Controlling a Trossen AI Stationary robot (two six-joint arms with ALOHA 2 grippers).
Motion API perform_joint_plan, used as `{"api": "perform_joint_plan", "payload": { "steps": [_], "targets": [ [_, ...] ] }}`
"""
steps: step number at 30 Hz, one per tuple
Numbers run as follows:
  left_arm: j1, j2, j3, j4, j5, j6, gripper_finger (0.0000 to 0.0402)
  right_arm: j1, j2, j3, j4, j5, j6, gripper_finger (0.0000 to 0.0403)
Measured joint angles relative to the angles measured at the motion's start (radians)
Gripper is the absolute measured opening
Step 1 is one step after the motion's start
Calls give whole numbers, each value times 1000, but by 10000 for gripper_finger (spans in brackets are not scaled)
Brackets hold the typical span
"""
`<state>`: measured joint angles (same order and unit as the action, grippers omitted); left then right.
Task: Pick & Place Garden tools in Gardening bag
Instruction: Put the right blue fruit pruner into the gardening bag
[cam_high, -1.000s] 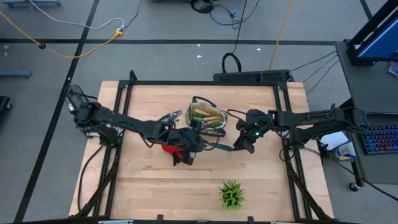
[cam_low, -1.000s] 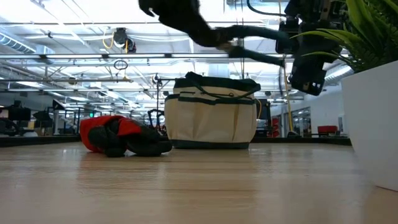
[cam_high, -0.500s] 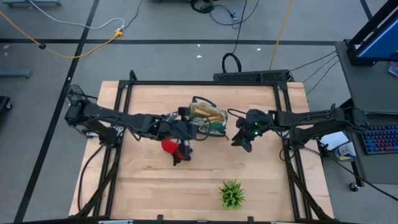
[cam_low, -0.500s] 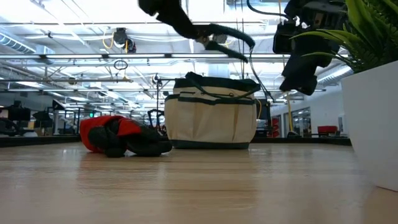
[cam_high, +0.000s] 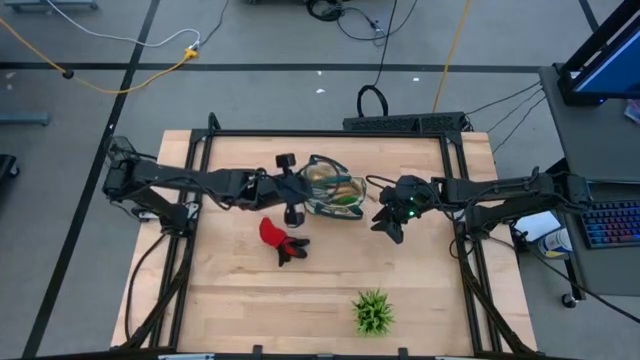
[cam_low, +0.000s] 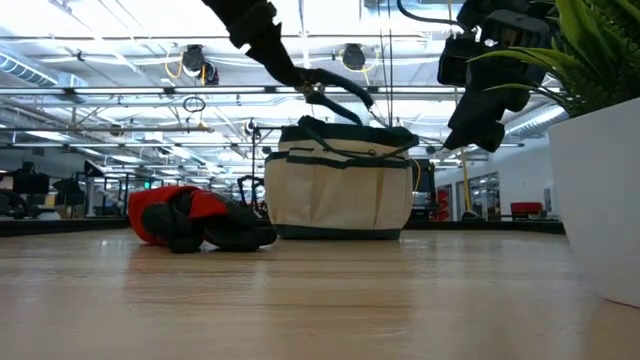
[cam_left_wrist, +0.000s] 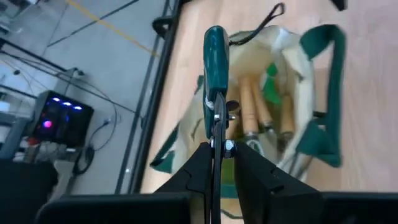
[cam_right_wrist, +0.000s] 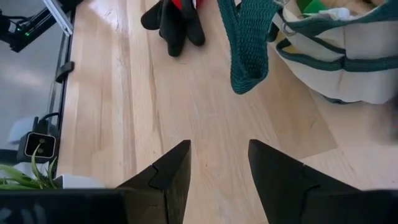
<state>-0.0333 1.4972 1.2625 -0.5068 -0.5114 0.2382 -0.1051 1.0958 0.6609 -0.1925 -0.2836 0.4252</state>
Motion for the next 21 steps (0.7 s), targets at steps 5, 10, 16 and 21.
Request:
{"api": "perform_joint_plan", "payload": {
  "steps": [5, 10, 16, 21],
  "targets": [
    [12, -44, 0, -65, 3, -9, 46, 0, 0, -1, -6, 1, -10, 157],
    [10, -90, -1, -121, 1, -21, 46, 0, 0, -1, -3, 18, -48, 157],
    [2, -141, -1, -191, -41, -38, 46, 0, 0, -1, 0, 145, -55, 157],
    [-1, -161, -2, -219, -40, -38, 47, 0, 0, -1, 1, 251, -65, 157]
  ]
}}
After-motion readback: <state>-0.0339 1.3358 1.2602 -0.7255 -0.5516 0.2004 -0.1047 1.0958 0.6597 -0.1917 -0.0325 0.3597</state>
